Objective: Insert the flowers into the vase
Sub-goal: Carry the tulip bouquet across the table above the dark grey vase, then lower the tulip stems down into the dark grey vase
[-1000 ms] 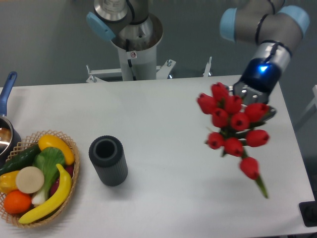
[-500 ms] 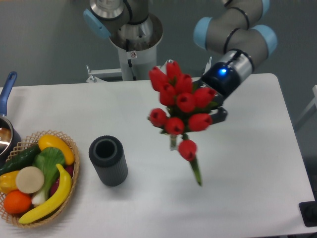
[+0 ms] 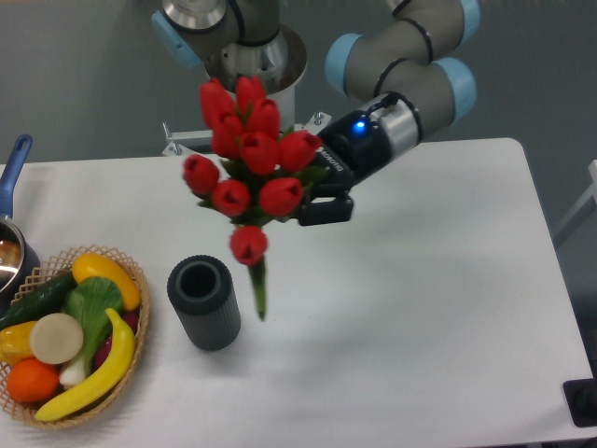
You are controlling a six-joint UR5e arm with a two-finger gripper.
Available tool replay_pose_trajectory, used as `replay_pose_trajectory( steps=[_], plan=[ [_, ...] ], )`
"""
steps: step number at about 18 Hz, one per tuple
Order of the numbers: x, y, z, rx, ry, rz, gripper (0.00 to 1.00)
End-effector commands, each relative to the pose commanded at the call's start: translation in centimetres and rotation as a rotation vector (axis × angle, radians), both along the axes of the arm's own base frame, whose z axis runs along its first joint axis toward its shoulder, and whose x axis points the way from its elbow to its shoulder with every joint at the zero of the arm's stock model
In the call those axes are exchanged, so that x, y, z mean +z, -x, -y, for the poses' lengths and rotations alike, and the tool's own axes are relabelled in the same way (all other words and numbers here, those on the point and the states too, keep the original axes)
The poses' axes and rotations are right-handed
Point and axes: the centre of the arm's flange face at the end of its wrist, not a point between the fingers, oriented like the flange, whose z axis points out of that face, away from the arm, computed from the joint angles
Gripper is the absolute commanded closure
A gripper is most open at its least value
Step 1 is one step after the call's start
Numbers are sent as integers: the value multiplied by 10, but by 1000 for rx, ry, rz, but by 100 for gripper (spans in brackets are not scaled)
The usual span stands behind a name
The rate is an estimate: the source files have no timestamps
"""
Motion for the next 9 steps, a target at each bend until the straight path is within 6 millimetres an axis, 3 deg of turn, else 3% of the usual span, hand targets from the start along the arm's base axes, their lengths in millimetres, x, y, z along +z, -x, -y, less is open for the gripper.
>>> replay_pose_trajectory(
  steps=[4,9],
  plan=[
    [-10,-17,-10,-32,12,21,69],
    [-27,-25,-17,-50,30,50,69]
  ],
)
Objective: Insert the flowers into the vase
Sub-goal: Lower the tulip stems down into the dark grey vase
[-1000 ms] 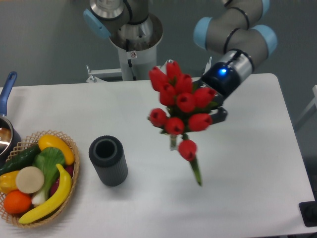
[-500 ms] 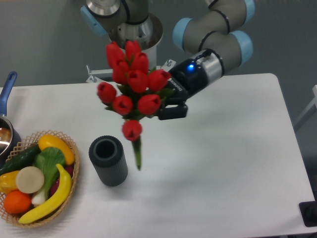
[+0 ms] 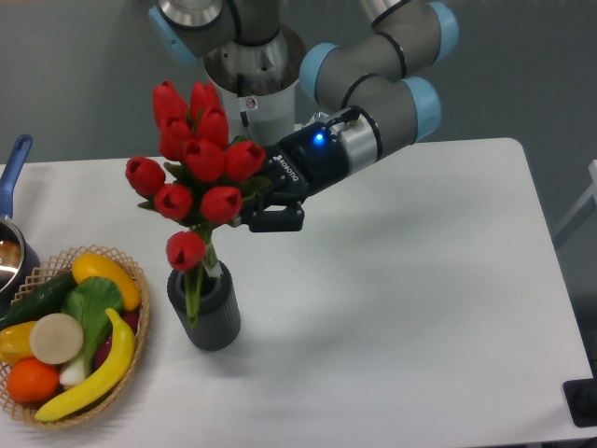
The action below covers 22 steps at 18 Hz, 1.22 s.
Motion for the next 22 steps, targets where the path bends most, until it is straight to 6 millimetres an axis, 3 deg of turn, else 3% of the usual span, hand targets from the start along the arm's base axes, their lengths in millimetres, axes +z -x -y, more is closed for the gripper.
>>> replay_pose_trajectory(
  steps=[22],
  plan=[
    [-56,-10,-10,-19,26,44,69]
  ],
)
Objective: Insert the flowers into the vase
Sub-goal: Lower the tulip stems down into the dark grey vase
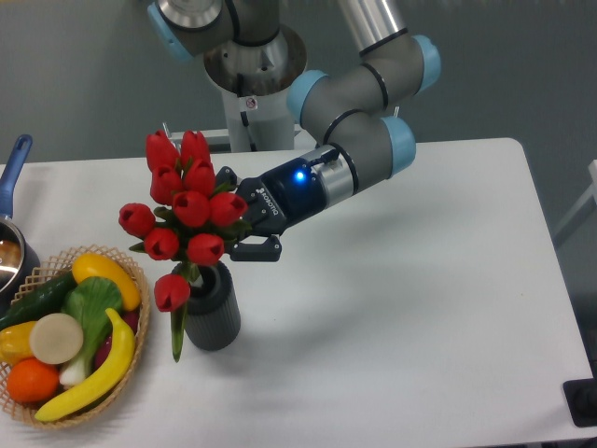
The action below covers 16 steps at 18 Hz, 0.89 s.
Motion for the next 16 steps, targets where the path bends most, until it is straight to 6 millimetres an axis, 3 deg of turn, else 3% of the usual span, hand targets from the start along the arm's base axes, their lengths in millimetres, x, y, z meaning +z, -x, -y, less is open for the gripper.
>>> replay_pose_trajectory(
  steps=[16],
  plan=[
    [-53,3,1,11,33,36,68]
  ],
)
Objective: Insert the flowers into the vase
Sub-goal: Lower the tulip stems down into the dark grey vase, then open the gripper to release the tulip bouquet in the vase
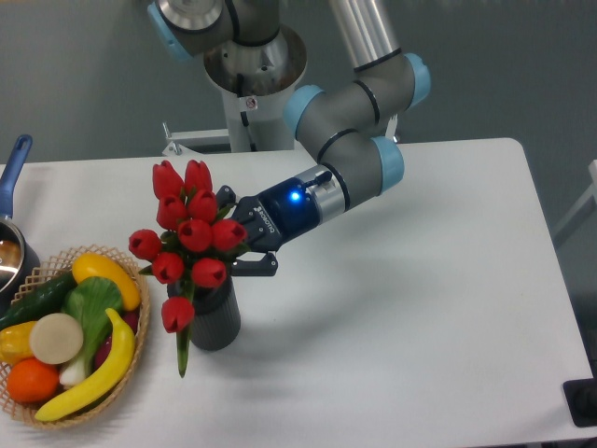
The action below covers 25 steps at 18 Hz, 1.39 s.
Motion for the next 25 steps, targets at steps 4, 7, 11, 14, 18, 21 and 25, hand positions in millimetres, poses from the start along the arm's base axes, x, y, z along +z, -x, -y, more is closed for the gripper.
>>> replay_pose_trajectory(
  steps=[4,7,11,14,18,21,25],
  plan=[
    [-12,2,1,7,-5,-11,68],
    [-16,4,3,13,1,-13,68],
    [-22,2,6,16,6,-9,68],
    [-27,0,9,19,6,-7,68],
    [-31,-4,13,22,14,4,66],
    [-35,-6,13,21,18,9,66],
    [-40,-7,14,19,39,-10,65]
  ],
)
